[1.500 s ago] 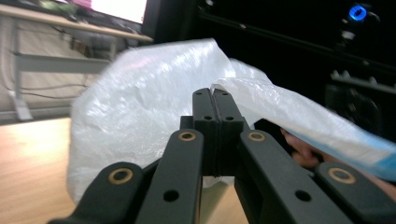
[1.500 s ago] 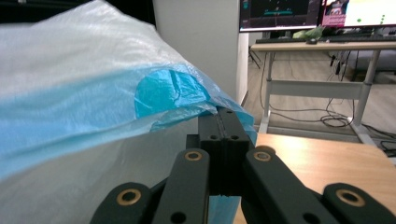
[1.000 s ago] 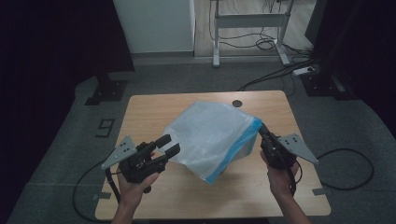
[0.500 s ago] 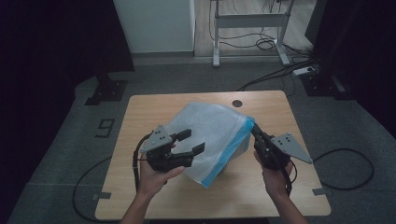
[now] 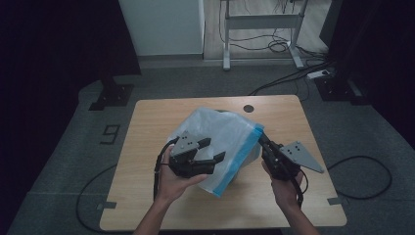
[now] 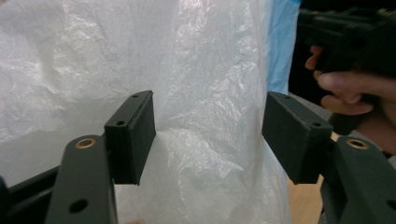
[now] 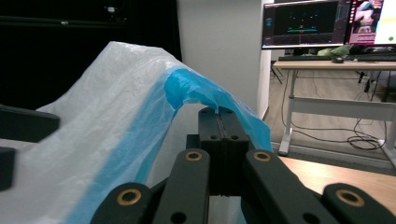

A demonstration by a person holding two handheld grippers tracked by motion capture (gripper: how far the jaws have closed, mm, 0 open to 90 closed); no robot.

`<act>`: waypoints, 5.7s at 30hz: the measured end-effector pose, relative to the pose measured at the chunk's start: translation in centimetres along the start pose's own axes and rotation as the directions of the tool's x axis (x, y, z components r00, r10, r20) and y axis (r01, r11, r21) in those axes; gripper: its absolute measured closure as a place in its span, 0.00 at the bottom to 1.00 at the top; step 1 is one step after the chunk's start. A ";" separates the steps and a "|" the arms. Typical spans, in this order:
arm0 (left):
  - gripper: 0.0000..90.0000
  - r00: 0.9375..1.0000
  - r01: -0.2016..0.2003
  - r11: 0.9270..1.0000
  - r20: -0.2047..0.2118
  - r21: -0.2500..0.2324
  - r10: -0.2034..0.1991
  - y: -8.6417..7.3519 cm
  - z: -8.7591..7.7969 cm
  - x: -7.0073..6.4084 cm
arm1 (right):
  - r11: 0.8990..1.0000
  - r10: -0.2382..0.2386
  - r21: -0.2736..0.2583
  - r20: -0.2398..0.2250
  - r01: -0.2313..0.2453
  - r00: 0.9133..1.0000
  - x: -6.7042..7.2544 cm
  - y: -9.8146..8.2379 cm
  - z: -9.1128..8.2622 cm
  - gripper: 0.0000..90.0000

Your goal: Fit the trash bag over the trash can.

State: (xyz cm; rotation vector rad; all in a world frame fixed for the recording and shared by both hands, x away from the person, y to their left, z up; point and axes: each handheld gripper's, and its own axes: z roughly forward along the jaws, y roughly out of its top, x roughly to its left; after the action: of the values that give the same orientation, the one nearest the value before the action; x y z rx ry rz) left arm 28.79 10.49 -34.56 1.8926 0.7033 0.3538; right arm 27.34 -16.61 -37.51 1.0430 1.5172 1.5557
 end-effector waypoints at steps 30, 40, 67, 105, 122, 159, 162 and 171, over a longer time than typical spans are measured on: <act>1.00 0.995 0.101 0.961 0.041 -0.257 -0.094 0.0 -3.1 2.3 | 0.999 0.021 0.032 -0.004 -0.021 1.000 -1.1 -1.2 -0.5 0.99; 1.00 0.993 0.113 0.945 0.001 -0.306 -0.118 0.5 -3.8 3.7 | 0.998 0.026 0.052 0.047 -0.028 0.999 -2.9 -1.5 -0.4 0.99; 1.00 0.976 0.185 0.911 -0.042 -0.369 -0.215 -4.2 -6.5 6.4 | 0.996 0.037 0.075 0.126 -0.047 0.991 -5.4 -2.7 -1.2 0.84; 1.00 0.983 0.156 0.928 -0.041 -0.337 -0.180 -2.3 -4.6 5.6 | 0.979 -0.102 0.158 -0.148 0.125 0.984 1.8 -2.1 -0.8 0.92; 1.00 0.982 0.159 0.932 -0.048 -0.325 -0.184 0.0 -2.0 8.5 | 0.980 -0.140 0.150 0.044 0.132 0.989 -2.8 0.0 4.2 0.99; 0.70 0.991 0.114 0.950 -0.029 -0.290 -0.128 -10.0 -6.3 3.9 | 0.968 -0.066 0.216 -0.256 0.124 0.964 0.9 -7.9 -3.2 0.99; 0.57 0.995 0.066 0.956 -0.052 -0.286 -0.084 -8.1 -6.5 3.0 | 0.968 -0.076 0.212 -0.257 0.133 0.964 0.9 -7.5 -3.1 0.99; 0.42 1.000 0.006 0.983 -0.019 -0.186 -0.010 -3.7 -4.3 2.2 | 0.967 -0.084 0.211 -0.258 0.140 0.963 0.9 -7.0 -3.1 0.98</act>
State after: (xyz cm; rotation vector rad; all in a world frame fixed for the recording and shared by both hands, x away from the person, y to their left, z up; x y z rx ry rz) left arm 27.06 16.07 -36.26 1.7114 0.6676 0.4193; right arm 23.82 -16.69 -44.43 0.8910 1.9294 1.5002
